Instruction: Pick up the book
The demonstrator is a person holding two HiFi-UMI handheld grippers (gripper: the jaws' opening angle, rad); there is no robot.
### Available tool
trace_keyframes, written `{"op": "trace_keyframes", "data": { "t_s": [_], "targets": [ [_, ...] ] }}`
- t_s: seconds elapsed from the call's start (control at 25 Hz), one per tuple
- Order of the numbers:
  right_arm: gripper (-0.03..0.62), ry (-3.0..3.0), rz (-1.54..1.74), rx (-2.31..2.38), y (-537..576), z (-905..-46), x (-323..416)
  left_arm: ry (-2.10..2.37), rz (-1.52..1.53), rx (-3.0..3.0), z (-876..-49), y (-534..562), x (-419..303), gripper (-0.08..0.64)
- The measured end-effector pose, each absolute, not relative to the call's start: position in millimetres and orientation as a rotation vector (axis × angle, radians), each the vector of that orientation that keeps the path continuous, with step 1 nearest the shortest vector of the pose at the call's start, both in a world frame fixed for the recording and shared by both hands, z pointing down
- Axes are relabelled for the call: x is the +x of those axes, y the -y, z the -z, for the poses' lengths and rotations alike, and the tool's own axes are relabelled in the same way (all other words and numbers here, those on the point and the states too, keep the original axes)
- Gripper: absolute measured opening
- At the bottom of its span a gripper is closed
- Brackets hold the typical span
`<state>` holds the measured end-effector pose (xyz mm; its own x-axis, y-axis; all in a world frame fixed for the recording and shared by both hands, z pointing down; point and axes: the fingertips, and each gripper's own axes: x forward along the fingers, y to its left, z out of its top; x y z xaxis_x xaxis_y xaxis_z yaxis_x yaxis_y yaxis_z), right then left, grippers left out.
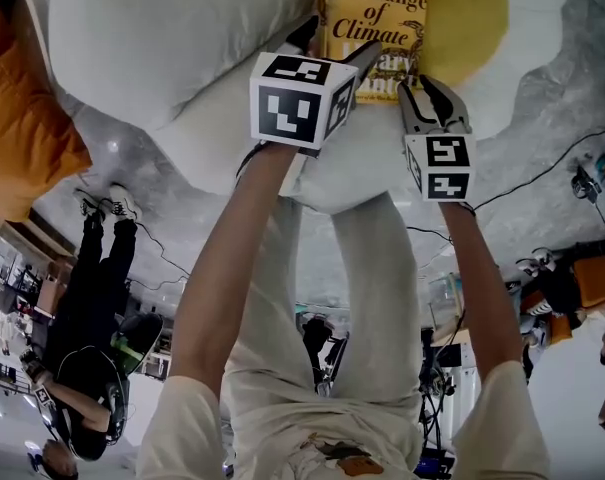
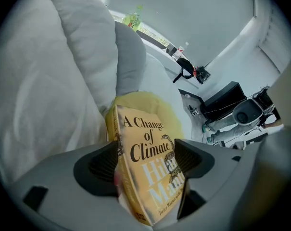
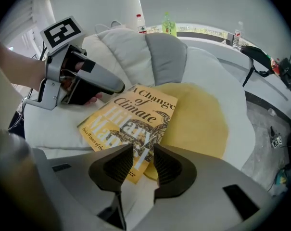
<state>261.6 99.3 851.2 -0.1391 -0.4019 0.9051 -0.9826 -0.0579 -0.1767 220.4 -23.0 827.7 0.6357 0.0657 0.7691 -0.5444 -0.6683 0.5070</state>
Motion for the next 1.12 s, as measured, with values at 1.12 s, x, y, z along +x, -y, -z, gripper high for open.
{"op": "trace_keyframes", "data": {
  "t_s": [1.12],
  "targets": [
    [0.13, 1.489, -1.135, 1.536, -118, -878, 263, 0.128, -0.852, 2.007, -850, 22, 241, 0.319]
  ]
}}
